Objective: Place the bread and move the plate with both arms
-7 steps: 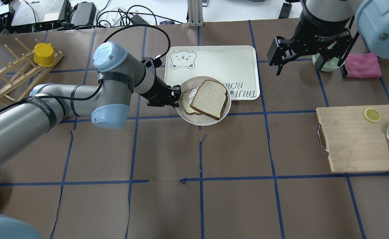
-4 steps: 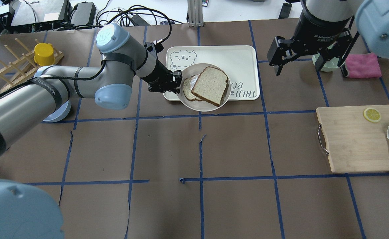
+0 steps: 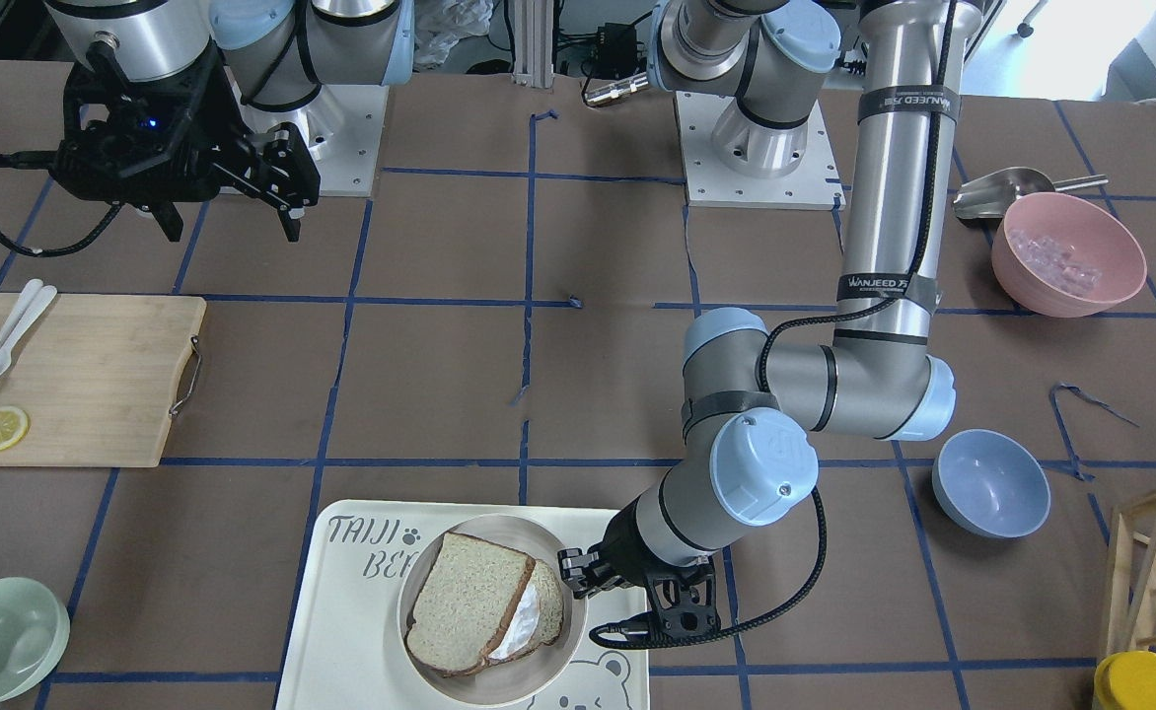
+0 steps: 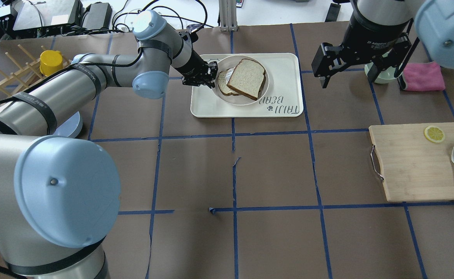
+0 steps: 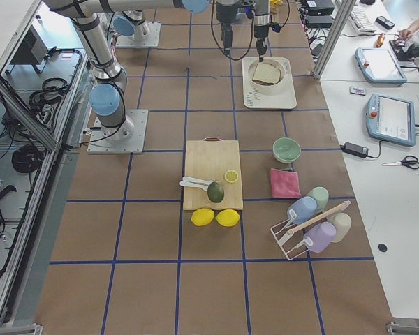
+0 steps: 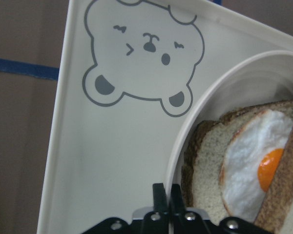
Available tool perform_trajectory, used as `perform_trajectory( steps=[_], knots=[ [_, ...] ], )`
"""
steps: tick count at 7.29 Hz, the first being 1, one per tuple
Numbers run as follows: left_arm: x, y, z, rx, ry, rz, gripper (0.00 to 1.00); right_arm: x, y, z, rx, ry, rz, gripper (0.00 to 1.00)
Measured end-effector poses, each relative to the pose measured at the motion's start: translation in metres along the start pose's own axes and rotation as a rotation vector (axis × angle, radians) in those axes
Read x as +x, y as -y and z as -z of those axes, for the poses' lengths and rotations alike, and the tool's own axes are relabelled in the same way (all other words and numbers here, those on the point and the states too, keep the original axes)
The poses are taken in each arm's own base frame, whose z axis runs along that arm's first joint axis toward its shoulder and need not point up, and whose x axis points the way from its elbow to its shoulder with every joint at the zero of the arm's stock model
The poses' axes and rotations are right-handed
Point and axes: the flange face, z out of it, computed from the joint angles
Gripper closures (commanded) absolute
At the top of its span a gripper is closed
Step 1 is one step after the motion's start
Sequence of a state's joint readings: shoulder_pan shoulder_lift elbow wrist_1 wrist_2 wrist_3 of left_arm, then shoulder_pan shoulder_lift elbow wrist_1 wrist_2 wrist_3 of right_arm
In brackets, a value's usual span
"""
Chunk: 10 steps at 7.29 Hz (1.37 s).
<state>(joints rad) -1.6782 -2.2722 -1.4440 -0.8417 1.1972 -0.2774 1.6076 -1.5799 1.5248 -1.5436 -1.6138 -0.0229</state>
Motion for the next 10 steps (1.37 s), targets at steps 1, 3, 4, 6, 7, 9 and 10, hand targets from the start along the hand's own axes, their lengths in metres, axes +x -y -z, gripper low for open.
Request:
perform_trajectory(
  steps=[1,3,4,6,7,9,10],
  knots=[
    [-0.002,0.0,-0.005,-0.004,0.002,0.001,0.0,0.0,0.0,0.0,0.001,0.0,0.0,0.0],
    [0.004,0.0,0.011,0.018,-0.002,-0.015,0.0,0.0,-0.002,0.003,0.006,0.0,0.0,0.0],
    [0.012,-0.007,0.032,0.033,-0.004,-0.026,0.0,0.0,-0.003,0.004,0.008,0.0,0.0,0.0],
    [0.033,-0.048,0.102,0.034,-0.003,-0.035,0.04,0.0,-0.004,0.006,0.009,0.002,0.001,0.0],
    [0.042,-0.072,0.144,0.021,0.017,-0.033,0.04,0.0,-0.005,0.007,0.01,0.003,0.001,0.0],
    [0.054,-0.115,0.233,0.007,0.132,-0.038,0.01,0.0,-0.007,0.009,0.012,0.006,0.001,0.0],
    [0.059,-0.141,0.273,-0.022,0.174,-0.036,0.0,-0.001,-0.007,0.009,0.012,0.01,0.014,0.0]
  ],
)
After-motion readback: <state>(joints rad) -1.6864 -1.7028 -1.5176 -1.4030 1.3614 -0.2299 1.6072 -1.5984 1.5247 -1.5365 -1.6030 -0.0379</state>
